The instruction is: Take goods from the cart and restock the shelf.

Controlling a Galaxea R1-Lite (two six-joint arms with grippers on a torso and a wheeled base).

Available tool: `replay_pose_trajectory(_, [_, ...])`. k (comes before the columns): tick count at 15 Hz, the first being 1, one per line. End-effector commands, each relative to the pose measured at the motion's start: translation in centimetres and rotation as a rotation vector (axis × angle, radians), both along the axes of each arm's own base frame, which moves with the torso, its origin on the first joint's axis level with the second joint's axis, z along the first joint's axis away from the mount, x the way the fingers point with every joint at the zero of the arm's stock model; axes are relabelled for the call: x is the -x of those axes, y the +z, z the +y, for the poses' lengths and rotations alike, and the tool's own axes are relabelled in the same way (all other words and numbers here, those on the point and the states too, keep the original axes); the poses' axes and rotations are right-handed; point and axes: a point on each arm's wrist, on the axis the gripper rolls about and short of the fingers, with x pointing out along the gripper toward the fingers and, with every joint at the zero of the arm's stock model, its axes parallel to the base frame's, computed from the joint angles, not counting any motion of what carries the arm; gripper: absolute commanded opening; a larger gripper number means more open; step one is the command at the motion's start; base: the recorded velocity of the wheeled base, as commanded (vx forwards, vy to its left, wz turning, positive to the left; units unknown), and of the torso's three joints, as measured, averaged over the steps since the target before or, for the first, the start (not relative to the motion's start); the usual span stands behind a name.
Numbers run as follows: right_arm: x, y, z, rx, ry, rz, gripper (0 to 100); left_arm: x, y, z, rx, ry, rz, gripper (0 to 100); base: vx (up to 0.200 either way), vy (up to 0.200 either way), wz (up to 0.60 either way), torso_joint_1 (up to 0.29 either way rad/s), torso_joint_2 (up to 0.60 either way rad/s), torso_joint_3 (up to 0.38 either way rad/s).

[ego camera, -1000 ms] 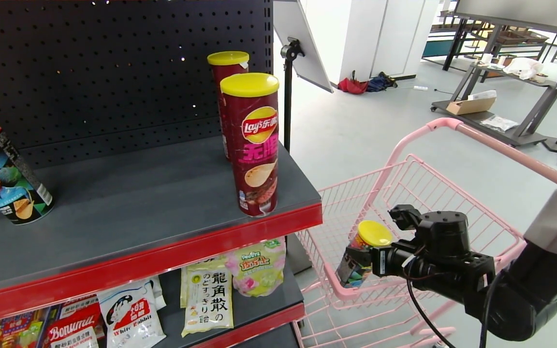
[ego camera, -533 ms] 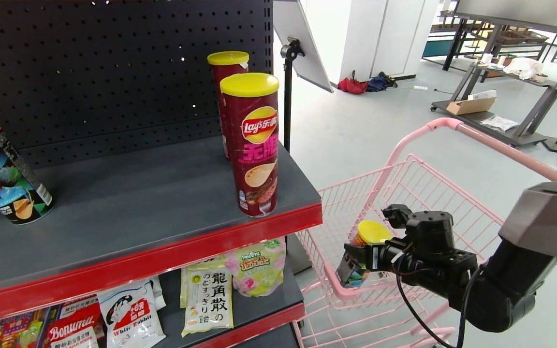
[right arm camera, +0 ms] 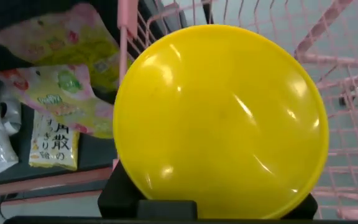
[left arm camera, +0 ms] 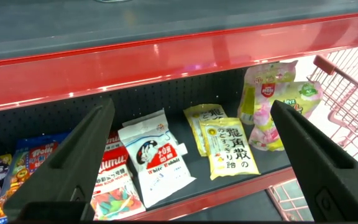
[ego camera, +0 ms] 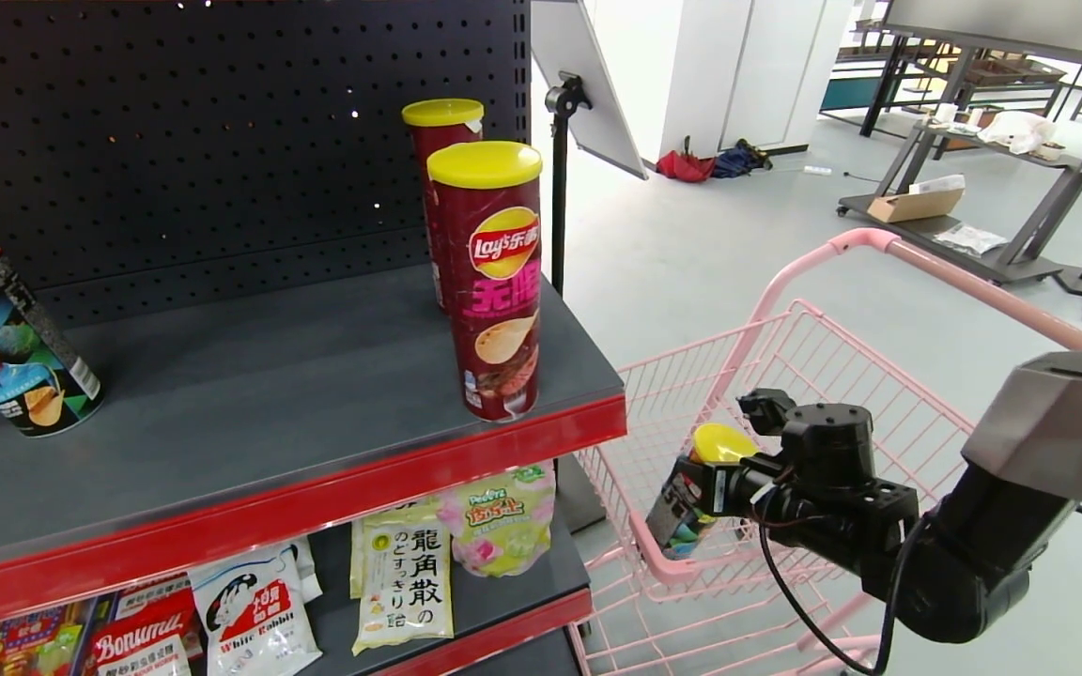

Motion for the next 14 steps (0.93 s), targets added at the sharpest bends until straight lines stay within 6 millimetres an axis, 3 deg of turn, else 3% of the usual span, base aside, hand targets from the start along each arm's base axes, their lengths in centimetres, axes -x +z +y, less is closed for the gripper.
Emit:
replay_pose_trajectory(1, [-1.1, 3.9, -0.4, -0.032, -0.024, -0.114, 0, 0.0, 0.0, 0.0, 0.001, 0.001, 0.001, 100, 0.0, 0.0, 0.0, 0.0, 0.0, 0.0])
replay_pose_trajectory(2, [-1.9, 7.0, -1.7, -0.031, -0.061, -0.145, 0, 0.0, 0.0, 0.0, 0.001, 0.001, 0.001, 100, 0.0, 0.0, 0.0, 0.0, 0.0, 0.0])
replay_pose_trajectory(5, [-2.9, 13.0, -4.3, 0.004, -0.122, -0.241, 0, 0.0, 0.0, 0.0, 0.001, 0.001, 0.001, 100, 0.0, 0.0, 0.0, 0.0, 0.0, 0.0])
replay_pose_trajectory(7, [-1.7, 18.5, -5.6, 0.046, -0.133, -0.339, 0, 0.0, 0.0, 0.0, 0.001, 0.001, 0.001, 100, 0.0, 0.0, 0.0, 0.0, 0.0, 0.0])
replay_pose_trajectory(8, [0.0, 20.8, -5.9, 0.061, -0.129, -0.362, 0, 0.0, 0.0, 0.0, 0.001, 0.001, 0.001, 100, 0.0, 0.0, 0.0, 0.0, 0.0, 0.0])
replay_pose_trajectory(9, [1.4, 21.9, -6.1, 0.075, -0.126, -0.367, 0, 0.0, 0.0, 0.0, 0.001, 0.001, 0.001, 100, 0.0, 0.0, 0.0, 0.0, 0.0, 0.0])
replay_pose_trajectory(10, [5.2, 23.7, -6.6, 0.108, -0.13, -0.349, 0, 0.0, 0.0, 0.0, 0.001, 0.001, 0.001, 100, 0.0, 0.0, 0.0, 0.0, 0.0, 0.0])
replay_pose_trajectory(11, [5.2, 23.7, -6.6, 0.108, -0.13, -0.349, 0, 0.0, 0.0, 0.0, 0.001, 0.001, 0.001, 100, 0.0, 0.0, 0.0, 0.0, 0.0, 0.0])
replay_pose_trajectory(12, [11.0, 24.9, -7.6, 0.153, -0.141, -0.274, 0, 0.0, 0.0, 0.0, 0.001, -0.001, 0.001, 100, 0.0, 0.0, 0.0, 0.0, 0.0, 0.0])
replay_pose_trajectory(13, [13.1, 25.1, -8.2, 0.17, -0.148, -0.244, 0, 0.0, 0.0, 0.0, 0.001, -0.001, 0.001, 100, 0.0, 0.0, 0.0, 0.0, 0.0, 0.0])
replay_pose_trajectory(14, [17.1, 24.7, -9.4, 0.236, -0.156, -0.226, 0, 0.0, 0.0, 0.0, 0.001, -0.001, 0.001, 100, 0.0, 0.0, 0.0, 0.0, 0.0, 0.0])
